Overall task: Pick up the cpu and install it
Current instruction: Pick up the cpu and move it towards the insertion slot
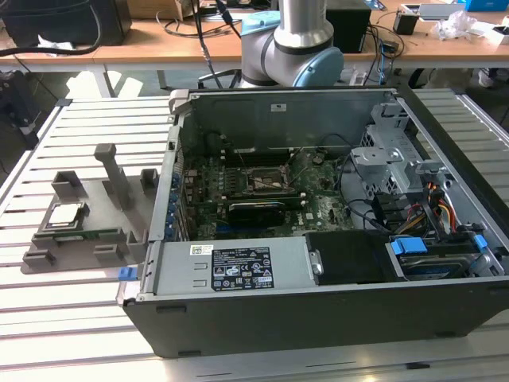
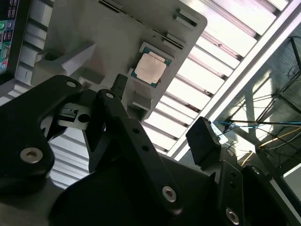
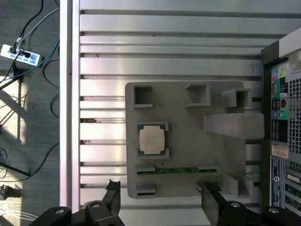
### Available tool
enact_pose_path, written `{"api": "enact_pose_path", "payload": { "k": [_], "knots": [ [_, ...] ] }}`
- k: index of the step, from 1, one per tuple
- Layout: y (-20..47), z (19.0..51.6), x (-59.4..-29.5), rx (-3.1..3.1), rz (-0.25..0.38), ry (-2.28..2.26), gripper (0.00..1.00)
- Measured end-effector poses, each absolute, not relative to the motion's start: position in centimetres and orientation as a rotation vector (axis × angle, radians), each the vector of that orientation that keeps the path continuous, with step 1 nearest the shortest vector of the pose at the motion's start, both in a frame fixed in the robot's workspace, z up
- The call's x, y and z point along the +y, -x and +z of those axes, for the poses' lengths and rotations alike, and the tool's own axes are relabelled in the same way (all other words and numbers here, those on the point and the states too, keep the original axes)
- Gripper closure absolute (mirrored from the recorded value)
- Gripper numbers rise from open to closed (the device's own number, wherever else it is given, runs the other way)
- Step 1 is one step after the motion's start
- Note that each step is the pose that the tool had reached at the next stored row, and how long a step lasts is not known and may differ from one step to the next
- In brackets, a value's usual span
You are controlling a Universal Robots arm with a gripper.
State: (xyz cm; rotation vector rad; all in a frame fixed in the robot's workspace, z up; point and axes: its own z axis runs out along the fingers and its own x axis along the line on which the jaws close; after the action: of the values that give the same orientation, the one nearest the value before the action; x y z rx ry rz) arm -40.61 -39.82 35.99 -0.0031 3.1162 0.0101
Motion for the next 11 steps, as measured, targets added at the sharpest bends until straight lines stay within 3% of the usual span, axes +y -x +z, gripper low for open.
{"api": "enact_pose_path", "payload": {
  "k": [11],
  "knots": [
    [40.6, 34.1, -39.8, 3.117, 0.01, 0.003, 0.22]
  ]
}}
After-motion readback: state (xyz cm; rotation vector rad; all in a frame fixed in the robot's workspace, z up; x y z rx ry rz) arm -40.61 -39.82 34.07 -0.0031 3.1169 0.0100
